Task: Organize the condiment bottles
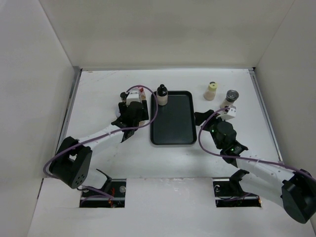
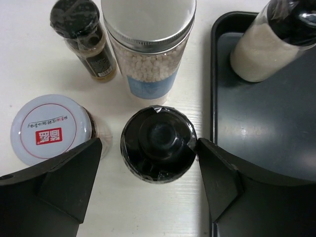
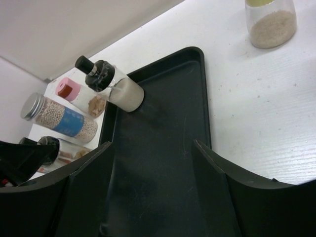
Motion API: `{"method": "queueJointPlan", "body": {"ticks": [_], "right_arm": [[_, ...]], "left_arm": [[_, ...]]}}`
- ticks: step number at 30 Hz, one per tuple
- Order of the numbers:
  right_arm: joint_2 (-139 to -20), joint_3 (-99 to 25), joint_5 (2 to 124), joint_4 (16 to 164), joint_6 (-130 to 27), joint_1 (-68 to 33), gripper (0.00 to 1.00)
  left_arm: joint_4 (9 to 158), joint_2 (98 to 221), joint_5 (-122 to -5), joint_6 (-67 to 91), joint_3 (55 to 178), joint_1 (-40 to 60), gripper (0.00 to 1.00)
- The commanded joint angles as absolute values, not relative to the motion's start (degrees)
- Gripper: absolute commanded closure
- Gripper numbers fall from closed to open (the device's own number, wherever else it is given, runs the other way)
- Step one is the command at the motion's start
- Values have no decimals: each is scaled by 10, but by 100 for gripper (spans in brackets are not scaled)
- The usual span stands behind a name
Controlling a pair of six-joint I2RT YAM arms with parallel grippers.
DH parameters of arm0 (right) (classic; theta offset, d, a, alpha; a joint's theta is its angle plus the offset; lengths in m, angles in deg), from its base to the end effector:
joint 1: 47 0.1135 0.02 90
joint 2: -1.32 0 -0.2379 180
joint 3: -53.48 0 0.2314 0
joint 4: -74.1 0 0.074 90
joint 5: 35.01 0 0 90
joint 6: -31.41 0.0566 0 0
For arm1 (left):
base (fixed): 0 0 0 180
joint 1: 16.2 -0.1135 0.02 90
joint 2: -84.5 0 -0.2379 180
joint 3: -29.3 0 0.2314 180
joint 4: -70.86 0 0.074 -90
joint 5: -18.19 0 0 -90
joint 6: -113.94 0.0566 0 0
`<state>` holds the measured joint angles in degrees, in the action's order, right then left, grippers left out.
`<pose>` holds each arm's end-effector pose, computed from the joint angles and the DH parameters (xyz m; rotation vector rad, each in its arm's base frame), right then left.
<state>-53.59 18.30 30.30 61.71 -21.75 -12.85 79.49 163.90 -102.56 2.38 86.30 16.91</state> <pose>0.1999 0.1070 0.2140 0.3644 1.6797 0.5611 0.2631 -0.1371 0.1959 -0.1084 2.0270 -0.0308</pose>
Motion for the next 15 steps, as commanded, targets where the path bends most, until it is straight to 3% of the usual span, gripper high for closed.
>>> {"method": "queueJointPlan", "body": {"ticks": [1,5,11,15], "right_arm": [[-537,167,312,595,-224,-127,29],[-542,165,317,595,-223,-127,29],[-533,168,320,598,-220,-127,29],[-526,171,312,594,-223,-127,29]], "left_arm": [[744,1654,-1017,16,888,165,24],[738,1678,-1017,17,901,166,29],[737,1663,-1023,20,897,170,58],[745,1591,-1057,24,884,184,63]]}}
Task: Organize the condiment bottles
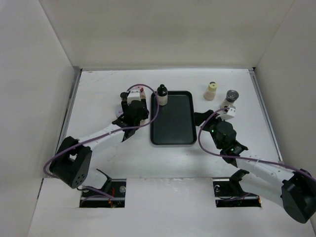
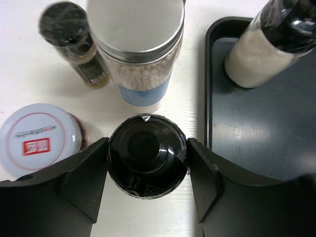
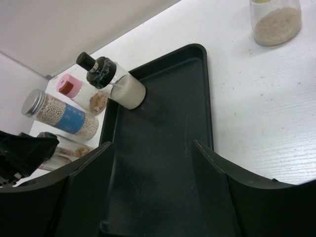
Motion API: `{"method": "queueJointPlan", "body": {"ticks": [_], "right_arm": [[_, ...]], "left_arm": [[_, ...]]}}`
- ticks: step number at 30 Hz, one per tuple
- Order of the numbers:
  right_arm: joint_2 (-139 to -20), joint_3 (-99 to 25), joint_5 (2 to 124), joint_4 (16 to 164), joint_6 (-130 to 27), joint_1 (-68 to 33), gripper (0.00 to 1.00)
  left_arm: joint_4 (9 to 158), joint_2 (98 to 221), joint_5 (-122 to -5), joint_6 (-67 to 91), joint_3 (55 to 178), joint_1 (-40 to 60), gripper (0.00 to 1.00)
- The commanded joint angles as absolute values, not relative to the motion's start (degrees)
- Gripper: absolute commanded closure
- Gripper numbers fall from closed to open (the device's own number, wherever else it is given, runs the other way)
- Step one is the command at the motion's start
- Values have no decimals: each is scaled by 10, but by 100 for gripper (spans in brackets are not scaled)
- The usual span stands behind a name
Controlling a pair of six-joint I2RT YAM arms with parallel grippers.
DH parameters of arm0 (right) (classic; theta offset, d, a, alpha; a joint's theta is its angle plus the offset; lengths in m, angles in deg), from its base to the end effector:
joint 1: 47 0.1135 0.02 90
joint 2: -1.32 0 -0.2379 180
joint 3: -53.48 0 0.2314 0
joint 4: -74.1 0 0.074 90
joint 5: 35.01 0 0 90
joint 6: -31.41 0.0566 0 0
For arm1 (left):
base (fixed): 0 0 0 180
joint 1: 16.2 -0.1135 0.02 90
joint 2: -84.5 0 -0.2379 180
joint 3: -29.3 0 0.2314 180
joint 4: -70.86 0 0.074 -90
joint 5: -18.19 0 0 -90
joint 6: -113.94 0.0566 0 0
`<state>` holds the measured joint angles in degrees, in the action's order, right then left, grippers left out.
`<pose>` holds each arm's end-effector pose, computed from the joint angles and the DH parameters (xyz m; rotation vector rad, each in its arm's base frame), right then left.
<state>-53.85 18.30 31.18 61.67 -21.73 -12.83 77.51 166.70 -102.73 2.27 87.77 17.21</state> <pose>0.2000 0.1082 0.2131 0.3529 1.6880 0.5720 0.2708 -0.1438 0.1941 -0.1104 2.0168 -0.0392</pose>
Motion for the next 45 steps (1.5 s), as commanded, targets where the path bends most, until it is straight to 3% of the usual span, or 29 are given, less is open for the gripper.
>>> {"method": "queueJointPlan", "body": {"ticks": [1,6,10,14,17,19,26,35,40,45], "right_arm": [[-527,172,313,594,-220,-127,29],[-513,179,299,594,-217,-127,27],[-498,188,280,603,-201,-139,30],[-476,202,252,615,-189,-158,67],[-460,203,250,645,-169,-175,76],[-458,203,251,648,-167,-181,73],[-447,214,261,638,-157,-189,49],[-428,223,263,634,-153,-197,45],[-420,228,258,629,-153,-198,44],[-422,225,255,629,-156,-196,40]], "left_arm": [[756,1570,-1066,28,889,191,64],[767,1525,-1084,42,918,244,64],[749,1594,-1067,41,980,288,64],[705,1701,-1041,42,1060,312,64],[694,1783,-1024,49,1131,315,64],[691,1839,-1017,57,1181,314,64],[697,2002,-1018,86,1346,297,64],[722,2097,-1008,88,1424,288,63],[716,2116,-1009,86,1429,286,53],[713,2100,-1006,87,1426,291,32]]}}
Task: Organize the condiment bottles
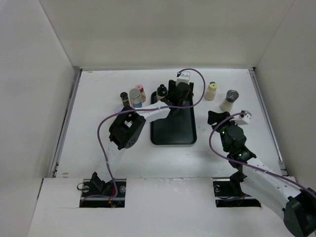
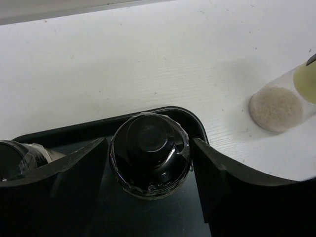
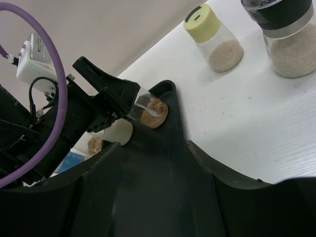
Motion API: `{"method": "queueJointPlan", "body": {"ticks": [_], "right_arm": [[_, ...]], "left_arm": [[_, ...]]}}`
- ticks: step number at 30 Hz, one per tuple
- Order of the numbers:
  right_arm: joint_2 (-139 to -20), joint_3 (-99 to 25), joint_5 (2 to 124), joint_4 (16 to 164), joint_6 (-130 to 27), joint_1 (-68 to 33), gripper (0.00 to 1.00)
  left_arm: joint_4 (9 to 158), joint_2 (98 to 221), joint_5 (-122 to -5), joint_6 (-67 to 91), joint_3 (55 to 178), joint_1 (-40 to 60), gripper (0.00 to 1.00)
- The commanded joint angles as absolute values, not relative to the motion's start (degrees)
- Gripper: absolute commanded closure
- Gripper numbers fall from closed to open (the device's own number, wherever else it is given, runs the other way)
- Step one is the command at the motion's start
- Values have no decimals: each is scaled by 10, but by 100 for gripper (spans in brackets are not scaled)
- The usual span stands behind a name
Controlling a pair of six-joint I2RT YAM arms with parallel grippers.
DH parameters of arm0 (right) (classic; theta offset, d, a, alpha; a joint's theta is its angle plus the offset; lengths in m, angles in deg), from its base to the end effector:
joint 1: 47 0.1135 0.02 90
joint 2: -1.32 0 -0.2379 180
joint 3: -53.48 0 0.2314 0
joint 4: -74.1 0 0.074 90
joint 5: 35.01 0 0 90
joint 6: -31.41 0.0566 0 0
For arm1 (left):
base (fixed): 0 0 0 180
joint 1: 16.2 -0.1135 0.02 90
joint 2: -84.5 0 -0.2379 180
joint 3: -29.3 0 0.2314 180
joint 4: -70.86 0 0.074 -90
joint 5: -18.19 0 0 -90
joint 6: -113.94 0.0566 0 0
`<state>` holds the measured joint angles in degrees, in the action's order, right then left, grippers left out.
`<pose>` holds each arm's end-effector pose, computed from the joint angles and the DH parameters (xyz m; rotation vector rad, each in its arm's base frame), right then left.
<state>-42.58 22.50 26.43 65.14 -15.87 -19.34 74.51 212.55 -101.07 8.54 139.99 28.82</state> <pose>0.1875 0.0677 0.2182 0.5913 1.5492 0.5320 0.3749 -0.3360 0.1876 0.1533 1.8889 -0.2242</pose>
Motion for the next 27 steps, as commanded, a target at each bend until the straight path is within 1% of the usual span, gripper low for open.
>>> {"method": "queueJointPlan", "body": {"ticks": [1,4,6,10,13,15,16,18,19,20,21,23,27], "right_arm": [[-422,226,256,629,-155,-196,40],[-421,226,262,629,-153,-196,39],[-419,226,256,629,-155,-196,38],[-418,226,260,629,-154,-196,38],[-412,228,253,629,-156,-196,39],[-415,228,260,629,-154,-196,43],[-417,226,261,629,-156,-196,48],[-420,224,259,629,-159,-194,62],[-424,222,261,629,-160,-194,67],[-429,219,262,629,-160,-193,68],[-435,217,265,629,-160,-191,68],[-448,209,280,629,-163,-187,64],[-486,198,295,613,-174,-179,47]], "left_arm": [[713,2092,-1006,88,1425,294,28],[710,2057,-1000,89,1415,298,21],[702,2031,-998,86,1405,298,18],[699,1964,-991,86,1376,297,17],[692,1907,-994,83,1331,288,17],[695,1868,-997,80,1298,280,18],[695,1844,-1002,79,1273,274,18],[701,1793,-1025,74,1218,257,18],[706,1767,-1036,69,1191,247,18],[716,1743,-1046,63,1163,236,17],[728,1720,-1053,55,1139,224,17],[748,1680,-1060,46,1093,205,17],[780,1652,-1065,39,1038,166,16]]}}
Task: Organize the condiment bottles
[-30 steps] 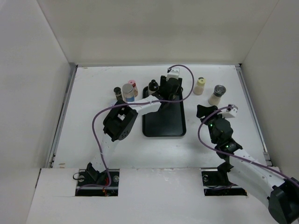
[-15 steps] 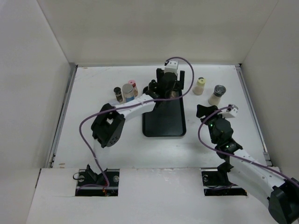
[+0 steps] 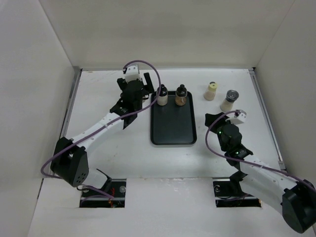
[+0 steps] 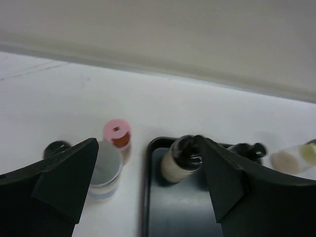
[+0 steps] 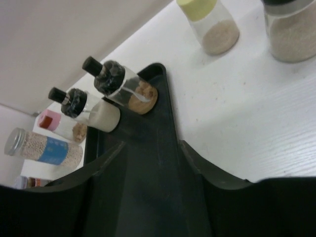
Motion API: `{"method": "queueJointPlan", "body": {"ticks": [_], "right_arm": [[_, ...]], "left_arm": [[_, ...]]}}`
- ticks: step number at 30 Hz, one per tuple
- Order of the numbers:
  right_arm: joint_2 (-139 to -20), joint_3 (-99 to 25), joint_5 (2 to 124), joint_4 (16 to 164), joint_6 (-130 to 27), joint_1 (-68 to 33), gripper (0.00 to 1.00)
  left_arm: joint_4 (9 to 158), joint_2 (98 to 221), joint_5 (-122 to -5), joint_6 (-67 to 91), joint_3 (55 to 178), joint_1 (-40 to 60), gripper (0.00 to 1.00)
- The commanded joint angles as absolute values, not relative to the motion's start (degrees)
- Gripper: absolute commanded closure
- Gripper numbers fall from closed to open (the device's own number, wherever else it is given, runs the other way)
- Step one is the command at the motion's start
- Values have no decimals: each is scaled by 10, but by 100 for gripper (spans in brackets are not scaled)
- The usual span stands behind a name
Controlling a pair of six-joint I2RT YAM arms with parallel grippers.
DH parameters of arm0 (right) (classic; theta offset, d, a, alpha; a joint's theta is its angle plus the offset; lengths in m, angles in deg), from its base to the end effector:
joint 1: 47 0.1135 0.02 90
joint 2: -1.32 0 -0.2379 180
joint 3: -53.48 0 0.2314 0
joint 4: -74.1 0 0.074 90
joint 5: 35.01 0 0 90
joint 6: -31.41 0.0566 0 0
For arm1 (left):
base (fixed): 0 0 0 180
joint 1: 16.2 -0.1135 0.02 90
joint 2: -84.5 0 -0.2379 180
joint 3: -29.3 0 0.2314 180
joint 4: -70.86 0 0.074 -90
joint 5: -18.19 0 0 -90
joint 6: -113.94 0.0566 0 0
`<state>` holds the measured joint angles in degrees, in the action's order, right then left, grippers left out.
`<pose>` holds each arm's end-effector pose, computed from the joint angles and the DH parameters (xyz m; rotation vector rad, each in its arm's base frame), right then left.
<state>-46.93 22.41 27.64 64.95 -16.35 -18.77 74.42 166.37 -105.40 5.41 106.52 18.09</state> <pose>0.1935 0.0744 0.2053 0.5588 1.6282 0.5095 0.2960 -0.1639 0.3129 -0.1996 1.6817 -0.1883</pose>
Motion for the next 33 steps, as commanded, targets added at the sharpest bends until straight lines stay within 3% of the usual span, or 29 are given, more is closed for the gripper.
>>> {"method": "queueJointPlan", "body": {"ticks": [1,4,7,15,24,27,31,33], "right_arm": [[-494,196,299,608,-175,-177,43],[-504,191,306,605,-182,-167,33],[-516,189,308,599,-187,-165,30],[-526,183,318,600,-192,-164,29],[-525,181,318,599,-195,-159,30],[-526,183,318,598,-195,-159,30],[-513,185,314,599,-197,-159,30],[-511,188,313,598,-195,-159,30]], "left_arm": [[792,1654,-1061,39,1037,158,15],[807,1664,-1053,39,1038,148,15],[810,1686,-1050,41,1044,142,15],[790,1742,-1048,38,1045,112,17],[760,1782,-1036,41,1062,104,28],[760,1792,-1030,40,1070,104,36],[757,1773,-1035,39,1053,106,56],[756,1742,-1045,40,1041,111,60]]}}
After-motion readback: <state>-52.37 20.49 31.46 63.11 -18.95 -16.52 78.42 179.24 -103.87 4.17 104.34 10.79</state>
